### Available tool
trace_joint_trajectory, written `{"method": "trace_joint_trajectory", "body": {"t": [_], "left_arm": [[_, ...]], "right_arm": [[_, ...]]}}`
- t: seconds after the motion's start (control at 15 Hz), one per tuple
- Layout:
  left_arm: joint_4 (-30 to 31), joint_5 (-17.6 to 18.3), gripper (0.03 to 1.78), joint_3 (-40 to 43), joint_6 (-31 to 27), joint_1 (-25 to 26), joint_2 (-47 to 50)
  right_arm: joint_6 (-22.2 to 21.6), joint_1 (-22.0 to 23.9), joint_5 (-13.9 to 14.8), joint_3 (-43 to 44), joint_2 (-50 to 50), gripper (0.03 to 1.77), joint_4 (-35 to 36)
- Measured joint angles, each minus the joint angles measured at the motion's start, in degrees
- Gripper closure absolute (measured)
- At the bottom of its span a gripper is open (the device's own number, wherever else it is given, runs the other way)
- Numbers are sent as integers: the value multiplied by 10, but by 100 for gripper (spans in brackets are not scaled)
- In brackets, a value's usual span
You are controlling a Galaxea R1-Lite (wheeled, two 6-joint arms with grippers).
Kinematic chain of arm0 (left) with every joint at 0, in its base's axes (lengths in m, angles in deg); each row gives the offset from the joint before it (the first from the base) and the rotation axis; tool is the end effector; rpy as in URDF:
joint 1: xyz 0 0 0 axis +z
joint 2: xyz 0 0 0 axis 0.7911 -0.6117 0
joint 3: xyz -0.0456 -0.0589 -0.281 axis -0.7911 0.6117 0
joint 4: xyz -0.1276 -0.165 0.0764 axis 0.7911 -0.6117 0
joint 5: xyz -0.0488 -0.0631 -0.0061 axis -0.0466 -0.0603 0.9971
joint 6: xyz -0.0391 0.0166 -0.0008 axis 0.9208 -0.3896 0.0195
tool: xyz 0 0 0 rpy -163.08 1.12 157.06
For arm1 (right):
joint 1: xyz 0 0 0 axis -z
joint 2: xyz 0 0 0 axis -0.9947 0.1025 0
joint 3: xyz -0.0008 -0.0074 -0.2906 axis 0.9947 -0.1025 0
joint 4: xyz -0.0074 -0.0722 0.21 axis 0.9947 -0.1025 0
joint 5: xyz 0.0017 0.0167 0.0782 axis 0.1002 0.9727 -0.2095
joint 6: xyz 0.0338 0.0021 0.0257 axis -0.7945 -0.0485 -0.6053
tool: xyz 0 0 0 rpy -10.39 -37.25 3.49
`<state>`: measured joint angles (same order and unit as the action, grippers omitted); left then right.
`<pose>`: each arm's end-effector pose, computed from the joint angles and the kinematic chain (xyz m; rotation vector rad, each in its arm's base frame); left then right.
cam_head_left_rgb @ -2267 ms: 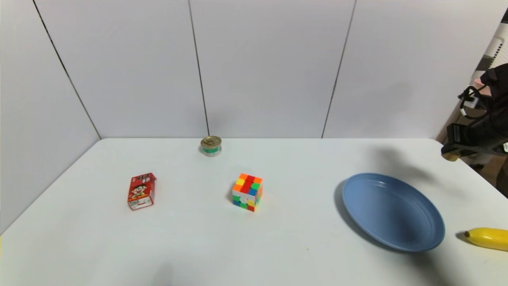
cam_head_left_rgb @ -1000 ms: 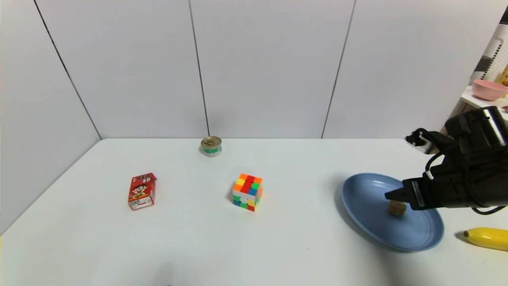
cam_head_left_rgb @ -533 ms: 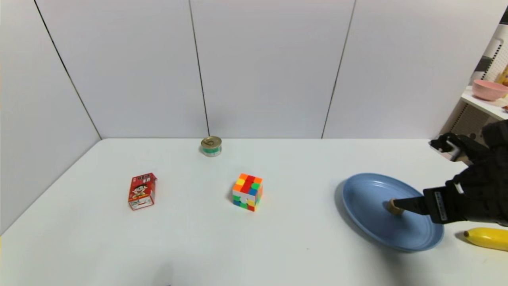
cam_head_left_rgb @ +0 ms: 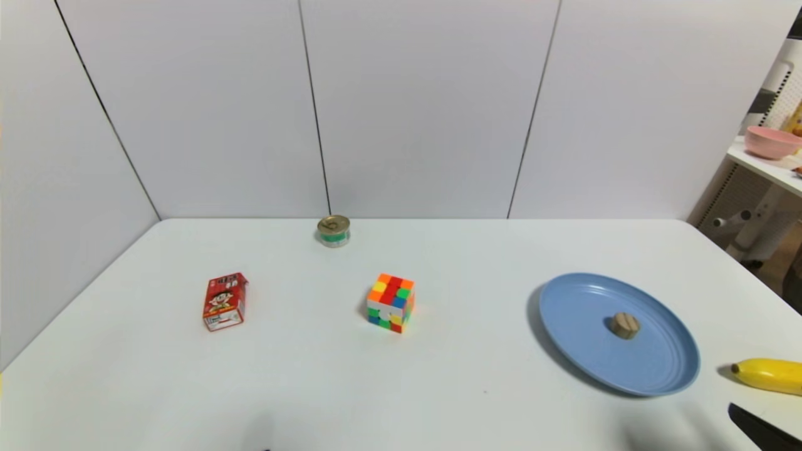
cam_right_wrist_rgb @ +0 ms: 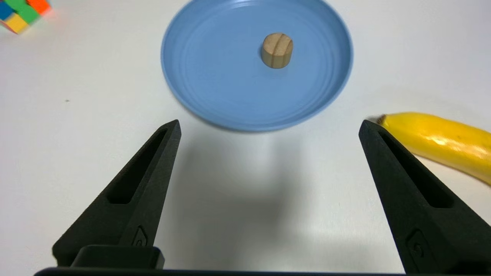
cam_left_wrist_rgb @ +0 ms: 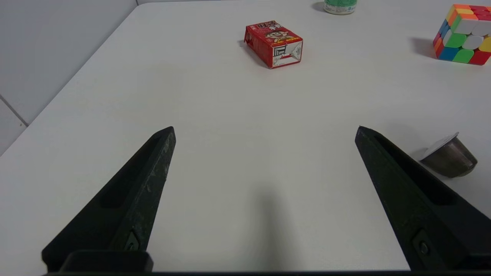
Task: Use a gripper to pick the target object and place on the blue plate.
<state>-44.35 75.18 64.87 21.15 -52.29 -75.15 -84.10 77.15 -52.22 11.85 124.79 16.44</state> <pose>0.0407 0.0001 0.0754 -0.0001 -0.0001 0.0001 0.1025 0.0129 0.1178 -0.0362 0.3230 0.1315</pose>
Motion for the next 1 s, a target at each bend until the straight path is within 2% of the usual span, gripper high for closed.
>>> {"method": "trace_joint_trajectory", "body": {"t": [0.13,0.27,0.4,0.6,0.8,1.0], "left_arm": [[0,0,12,0,0,0,0],[0,0,12,0,0,0,0],[0,0,12,0,0,0,0],[0,0,12,0,0,0,0],[0,0,12,0,0,0,0],[0,0,12,0,0,0,0]], "right_arm": [[0,3,8,-63,-107,16,17],[5,6,17,-103,-161,15,35],[36,14,22,-109,-185,13,55],[52,46,13,-96,-196,12,60],[65,59,2,-101,-214,11,60],[76,64,-10,-119,-282,11,7]]}}
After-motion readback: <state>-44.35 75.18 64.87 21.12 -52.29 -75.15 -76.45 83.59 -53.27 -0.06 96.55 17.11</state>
